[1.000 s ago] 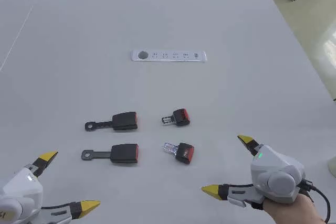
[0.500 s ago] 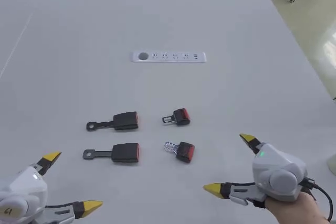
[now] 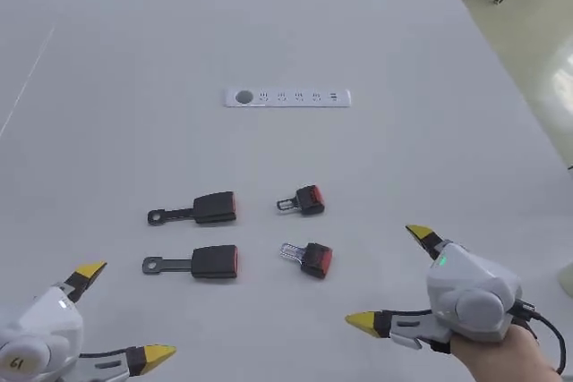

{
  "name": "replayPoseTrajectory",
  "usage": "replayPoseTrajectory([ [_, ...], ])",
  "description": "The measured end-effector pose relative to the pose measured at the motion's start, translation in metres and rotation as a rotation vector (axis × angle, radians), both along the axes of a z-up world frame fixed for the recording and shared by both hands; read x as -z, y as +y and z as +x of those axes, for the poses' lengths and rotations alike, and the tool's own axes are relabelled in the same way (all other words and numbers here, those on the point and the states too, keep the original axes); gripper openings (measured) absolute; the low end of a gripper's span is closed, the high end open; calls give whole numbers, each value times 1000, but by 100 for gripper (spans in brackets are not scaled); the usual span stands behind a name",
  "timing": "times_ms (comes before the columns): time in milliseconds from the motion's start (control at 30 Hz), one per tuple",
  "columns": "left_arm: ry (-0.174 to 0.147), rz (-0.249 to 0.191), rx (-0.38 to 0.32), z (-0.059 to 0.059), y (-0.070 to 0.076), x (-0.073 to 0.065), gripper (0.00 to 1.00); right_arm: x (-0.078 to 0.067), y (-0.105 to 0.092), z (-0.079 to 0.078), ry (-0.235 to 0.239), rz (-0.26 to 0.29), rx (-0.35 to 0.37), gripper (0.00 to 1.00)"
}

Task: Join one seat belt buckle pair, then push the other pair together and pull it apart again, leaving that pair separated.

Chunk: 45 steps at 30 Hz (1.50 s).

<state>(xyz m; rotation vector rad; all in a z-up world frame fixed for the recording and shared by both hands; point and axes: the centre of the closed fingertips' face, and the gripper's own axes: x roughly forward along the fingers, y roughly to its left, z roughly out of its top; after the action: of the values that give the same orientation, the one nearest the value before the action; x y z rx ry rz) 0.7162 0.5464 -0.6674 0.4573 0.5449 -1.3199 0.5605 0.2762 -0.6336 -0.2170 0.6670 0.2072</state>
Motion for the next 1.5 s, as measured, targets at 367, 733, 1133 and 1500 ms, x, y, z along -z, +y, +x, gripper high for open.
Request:
replayPoseTrajectory([
  [367, -8, 5, -4, 2, 1, -1, 100, 4, 1, 1, 16, -9, -6, 100],
  [733, -29, 23, 2, 4, 4, 0, 100, 4, 4, 5, 16, -14, -18, 99],
  [1133, -8, 46, -3, -1, 4, -2, 97, 5, 5, 4, 11, -9, -8, 99],
  [1500, 8, 41, -18, 0, 2, -7, 96, 6, 6, 4, 12, -5, -14, 98],
])
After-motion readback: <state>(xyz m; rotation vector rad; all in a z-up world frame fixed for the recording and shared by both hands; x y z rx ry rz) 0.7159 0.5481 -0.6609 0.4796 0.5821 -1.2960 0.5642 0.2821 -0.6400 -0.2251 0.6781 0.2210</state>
